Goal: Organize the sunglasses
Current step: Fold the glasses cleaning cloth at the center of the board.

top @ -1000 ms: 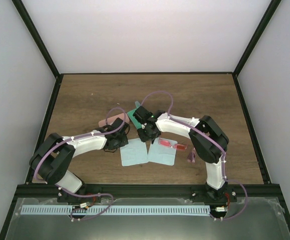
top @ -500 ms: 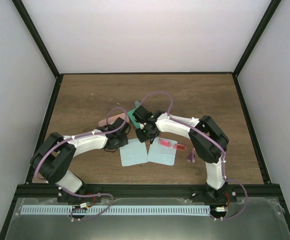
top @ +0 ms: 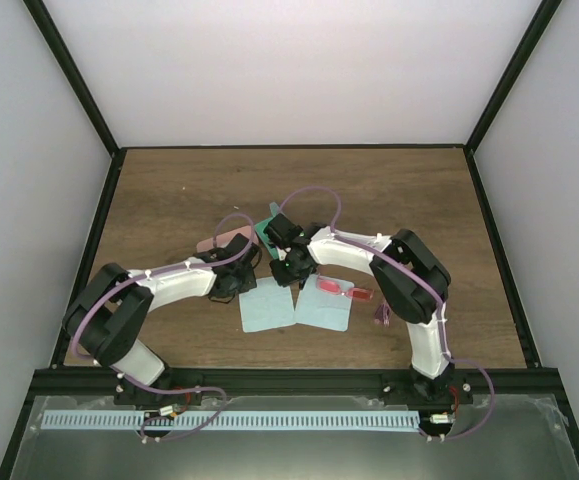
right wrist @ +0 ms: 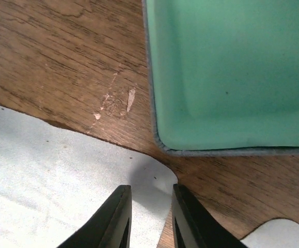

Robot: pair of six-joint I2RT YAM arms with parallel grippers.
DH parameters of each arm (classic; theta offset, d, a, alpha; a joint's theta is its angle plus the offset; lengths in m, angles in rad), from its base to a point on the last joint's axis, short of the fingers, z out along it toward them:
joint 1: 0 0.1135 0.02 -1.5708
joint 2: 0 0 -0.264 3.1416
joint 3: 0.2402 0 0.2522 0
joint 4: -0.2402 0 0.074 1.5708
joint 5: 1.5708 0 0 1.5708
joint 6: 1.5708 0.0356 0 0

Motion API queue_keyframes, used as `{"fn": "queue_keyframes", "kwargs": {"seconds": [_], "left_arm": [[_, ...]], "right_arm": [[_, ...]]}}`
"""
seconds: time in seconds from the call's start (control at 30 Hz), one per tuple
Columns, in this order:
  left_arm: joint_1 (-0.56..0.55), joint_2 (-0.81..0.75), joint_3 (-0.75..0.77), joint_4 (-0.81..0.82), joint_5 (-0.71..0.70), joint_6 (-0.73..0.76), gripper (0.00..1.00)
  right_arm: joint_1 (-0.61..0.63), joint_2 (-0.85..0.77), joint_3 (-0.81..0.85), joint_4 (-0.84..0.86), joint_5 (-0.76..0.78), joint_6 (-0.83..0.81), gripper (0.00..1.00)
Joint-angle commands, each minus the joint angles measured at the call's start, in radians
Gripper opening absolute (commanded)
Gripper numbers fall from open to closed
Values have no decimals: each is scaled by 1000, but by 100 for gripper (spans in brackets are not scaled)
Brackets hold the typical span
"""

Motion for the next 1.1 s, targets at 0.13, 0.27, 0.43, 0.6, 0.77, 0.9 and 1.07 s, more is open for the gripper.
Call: {"fn": "queue_keyframes", "kwargs": {"seconds": [0.13,0.27,0.43,0.6,0.77,0.9,1.07], "left_arm": [[-2,29,2,-32,0,10,4],[-3,28,1,-34,0,11,4],[-3,24,-1,-35,1,9,4],[-3,23,-2,-35,1,9,4],[-3,24,-4,-34,1,9,4],[-3,24,-5,-32,2,9,4],[-3,24,-2,-29,-2,17,4]], "right_arm": [[-5,36,18,-1,1,-10,20],[-5,43,30,-2,9,-14,21],[-5,52,43,-6,22,-14,26],[-5,53,46,-6,26,-13,26],[-5,60,41,-8,30,-13,22],[-4,61,40,-11,39,-7,14],[-5,56,48,-16,49,-10,4]]}}
